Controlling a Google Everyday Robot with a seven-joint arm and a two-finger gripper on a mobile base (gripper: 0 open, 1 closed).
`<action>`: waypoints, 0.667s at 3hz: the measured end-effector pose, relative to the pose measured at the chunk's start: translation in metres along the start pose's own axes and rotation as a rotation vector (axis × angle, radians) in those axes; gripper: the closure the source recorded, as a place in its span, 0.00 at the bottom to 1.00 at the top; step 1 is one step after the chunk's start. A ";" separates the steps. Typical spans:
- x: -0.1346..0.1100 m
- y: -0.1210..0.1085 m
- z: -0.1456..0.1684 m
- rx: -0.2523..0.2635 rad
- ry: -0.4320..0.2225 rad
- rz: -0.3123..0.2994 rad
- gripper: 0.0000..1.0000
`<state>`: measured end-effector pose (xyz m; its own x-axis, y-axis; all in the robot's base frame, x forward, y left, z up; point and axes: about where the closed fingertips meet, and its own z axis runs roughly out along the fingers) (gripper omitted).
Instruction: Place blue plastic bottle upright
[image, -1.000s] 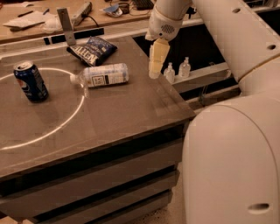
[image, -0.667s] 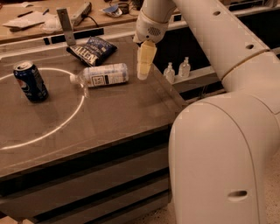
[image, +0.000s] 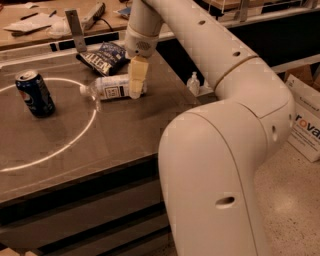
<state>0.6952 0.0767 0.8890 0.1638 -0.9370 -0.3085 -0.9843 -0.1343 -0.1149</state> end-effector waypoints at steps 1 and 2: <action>-0.023 0.001 0.021 -0.036 -0.001 -0.018 0.00; -0.047 -0.001 0.047 -0.068 0.016 -0.017 0.00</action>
Offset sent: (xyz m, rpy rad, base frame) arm -0.0184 0.0685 -0.0347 -0.0800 0.1244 0.0611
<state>0.6921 0.1361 0.8591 0.1799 -0.9394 -0.2919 -0.9837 -0.1713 -0.0551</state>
